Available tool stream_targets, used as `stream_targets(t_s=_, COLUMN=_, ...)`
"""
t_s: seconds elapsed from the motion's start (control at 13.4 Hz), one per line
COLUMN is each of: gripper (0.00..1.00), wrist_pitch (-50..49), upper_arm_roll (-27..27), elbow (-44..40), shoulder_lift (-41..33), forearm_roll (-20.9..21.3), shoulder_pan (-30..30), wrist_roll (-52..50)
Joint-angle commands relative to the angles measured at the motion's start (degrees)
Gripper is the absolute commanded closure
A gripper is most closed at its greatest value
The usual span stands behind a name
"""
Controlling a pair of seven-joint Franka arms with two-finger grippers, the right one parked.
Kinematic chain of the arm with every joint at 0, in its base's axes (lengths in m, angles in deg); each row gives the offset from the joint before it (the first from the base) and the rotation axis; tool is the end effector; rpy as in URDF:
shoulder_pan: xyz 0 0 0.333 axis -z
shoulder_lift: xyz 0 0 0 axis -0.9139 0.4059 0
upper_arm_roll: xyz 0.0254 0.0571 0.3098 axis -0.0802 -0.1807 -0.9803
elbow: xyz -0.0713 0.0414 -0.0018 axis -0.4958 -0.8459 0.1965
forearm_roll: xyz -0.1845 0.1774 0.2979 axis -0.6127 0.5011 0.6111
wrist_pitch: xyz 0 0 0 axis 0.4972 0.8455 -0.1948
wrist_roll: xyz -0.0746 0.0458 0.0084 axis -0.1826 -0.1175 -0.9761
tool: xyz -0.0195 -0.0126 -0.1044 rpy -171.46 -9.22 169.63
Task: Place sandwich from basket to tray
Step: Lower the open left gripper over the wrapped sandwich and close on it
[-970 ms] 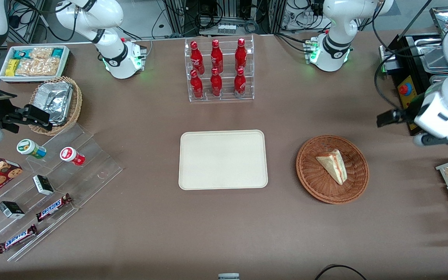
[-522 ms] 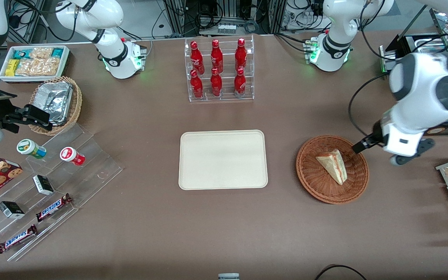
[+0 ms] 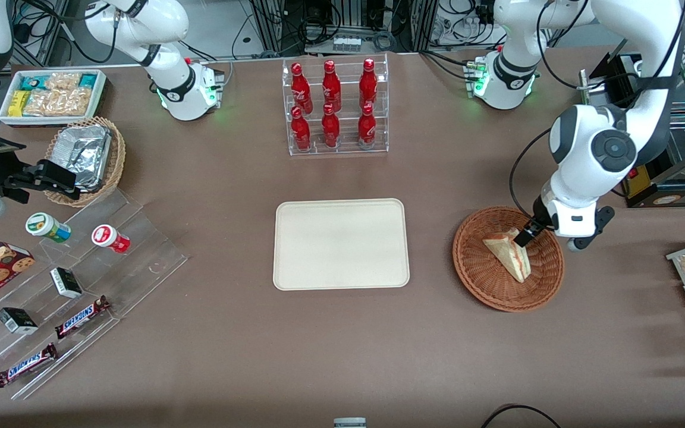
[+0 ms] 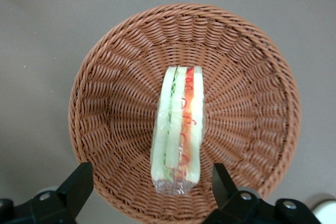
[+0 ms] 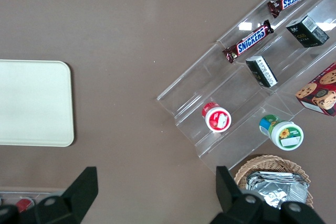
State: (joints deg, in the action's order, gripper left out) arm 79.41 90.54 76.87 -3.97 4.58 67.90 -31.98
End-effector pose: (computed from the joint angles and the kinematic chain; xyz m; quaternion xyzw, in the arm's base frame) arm 0.5400 -0.0815 0.3222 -0.9347 -0.3543 -0.0256 0.0074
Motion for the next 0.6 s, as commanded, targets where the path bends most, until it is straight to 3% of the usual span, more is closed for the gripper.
stream_targets(t_s=0.0, gripper=0.0, wrist_pitch=2.37, upper_arm_roll=-0.17, elbow=-0.22, shoulder_lift=2.41, forearm_roll=2.13, shoulder_pan=1.4, wrist_roll=-1.71)
stream_targets(t_s=0.52, gripper=0.0, wrist_pitch=5.63, upper_arm_roll=-0.17, elbow=-0.75, shoulder_lift=6.1, forearm_roll=2.49, shoulder_pan=2.28, wrist_roll=-1.01)
